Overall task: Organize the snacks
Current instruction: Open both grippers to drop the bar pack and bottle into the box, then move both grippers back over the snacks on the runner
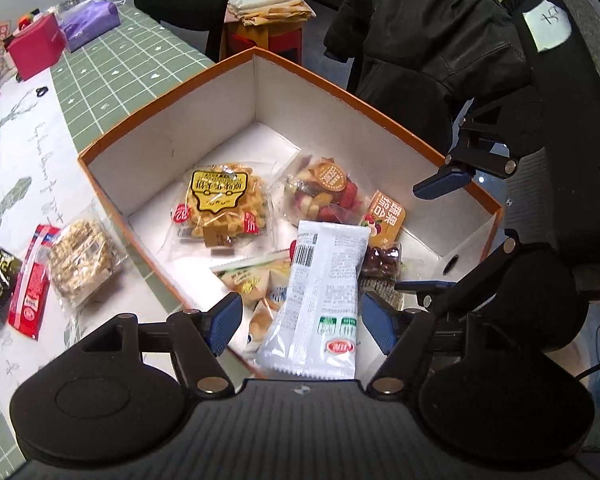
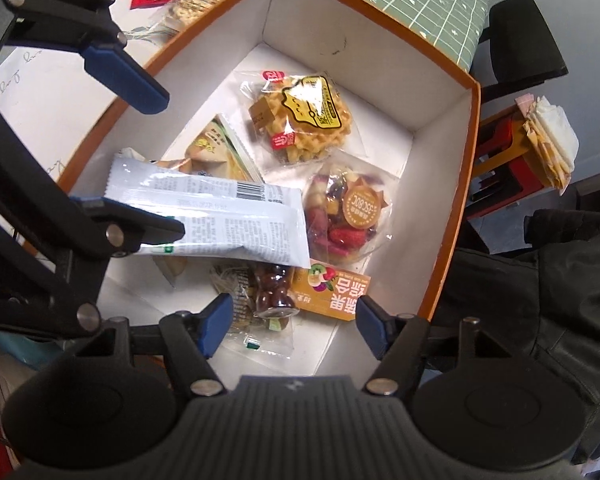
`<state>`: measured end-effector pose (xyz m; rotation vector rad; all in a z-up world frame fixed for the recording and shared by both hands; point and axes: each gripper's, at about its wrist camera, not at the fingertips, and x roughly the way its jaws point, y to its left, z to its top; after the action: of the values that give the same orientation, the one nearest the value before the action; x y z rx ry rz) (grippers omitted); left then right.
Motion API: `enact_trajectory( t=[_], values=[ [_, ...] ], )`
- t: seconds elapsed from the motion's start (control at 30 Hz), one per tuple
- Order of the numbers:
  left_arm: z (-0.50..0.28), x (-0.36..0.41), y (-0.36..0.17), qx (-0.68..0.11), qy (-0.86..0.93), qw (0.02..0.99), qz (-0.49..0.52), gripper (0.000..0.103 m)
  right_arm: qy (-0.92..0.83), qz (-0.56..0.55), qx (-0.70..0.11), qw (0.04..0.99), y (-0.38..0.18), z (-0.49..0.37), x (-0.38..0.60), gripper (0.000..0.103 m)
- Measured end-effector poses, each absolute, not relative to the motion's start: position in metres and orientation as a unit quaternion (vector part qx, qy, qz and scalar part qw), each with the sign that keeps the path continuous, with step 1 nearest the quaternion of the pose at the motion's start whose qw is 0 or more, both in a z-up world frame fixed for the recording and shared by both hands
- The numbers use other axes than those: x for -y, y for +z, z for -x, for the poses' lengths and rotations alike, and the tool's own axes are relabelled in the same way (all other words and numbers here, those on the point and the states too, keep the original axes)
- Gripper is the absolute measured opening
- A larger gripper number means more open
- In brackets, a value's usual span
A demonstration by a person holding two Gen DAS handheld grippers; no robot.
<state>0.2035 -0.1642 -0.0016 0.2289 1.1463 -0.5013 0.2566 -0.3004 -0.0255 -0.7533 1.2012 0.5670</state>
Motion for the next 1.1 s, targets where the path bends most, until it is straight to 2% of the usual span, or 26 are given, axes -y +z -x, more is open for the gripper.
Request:
enact_trajectory(
  t=[0.3,0.63,1.1],
  values=[
    [-0.189,0.114,0.031,-0.524,-0.218,0.819,-0.082,0.077,0.263,0.350,-0.488,0.755,0.014,-0.245,0.270,0.067],
    [-0.198,0.027,0.047,-0.525,-0.136,0.837,-0.070,0.077,0.292,0.285,-0.450,0.794,0.041,-0.250,0.215,0.067],
    [-0.223,-0.050,0.034,-0.487,-0.086,0.860,-0.124,0.077,0.347,0.179,-0.448,0.804,0.026,-0.281,0.131,0.067]
  ],
)
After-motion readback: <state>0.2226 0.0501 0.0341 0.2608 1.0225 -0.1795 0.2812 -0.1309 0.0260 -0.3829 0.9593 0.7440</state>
